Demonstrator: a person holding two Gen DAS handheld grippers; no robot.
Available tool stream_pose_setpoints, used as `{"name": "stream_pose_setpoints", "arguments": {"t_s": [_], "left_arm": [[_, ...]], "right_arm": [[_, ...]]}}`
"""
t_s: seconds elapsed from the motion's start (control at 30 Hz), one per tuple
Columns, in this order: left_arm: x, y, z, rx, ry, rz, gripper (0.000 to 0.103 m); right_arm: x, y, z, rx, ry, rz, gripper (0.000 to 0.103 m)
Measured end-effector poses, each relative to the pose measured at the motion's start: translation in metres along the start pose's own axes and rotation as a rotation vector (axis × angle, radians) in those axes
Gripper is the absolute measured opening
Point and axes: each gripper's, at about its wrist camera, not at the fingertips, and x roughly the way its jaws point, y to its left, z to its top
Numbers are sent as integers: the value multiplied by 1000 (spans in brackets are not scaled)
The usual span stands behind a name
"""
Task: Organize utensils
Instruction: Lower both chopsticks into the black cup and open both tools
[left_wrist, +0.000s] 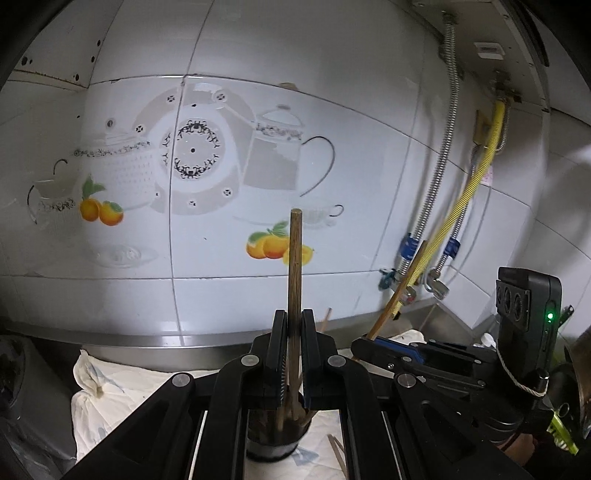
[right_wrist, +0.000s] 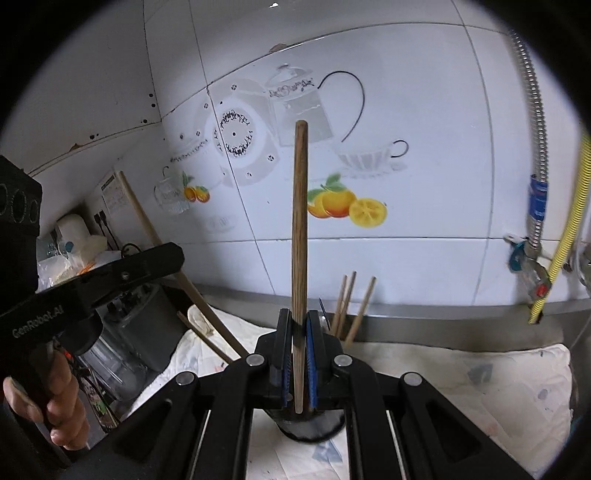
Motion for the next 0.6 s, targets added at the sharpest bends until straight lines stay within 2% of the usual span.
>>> {"name": "stream_pose_setpoints", "arguments": {"t_s": [0.27, 0.6], "left_arm": [[27, 15, -5, 1, 41, 42, 6], [67, 22, -29, 23, 141, 58, 6]], "right_arm": [[22, 3, 4, -15, 0, 9, 10], [57, -1, -31, -58, 113, -31, 10]]}}
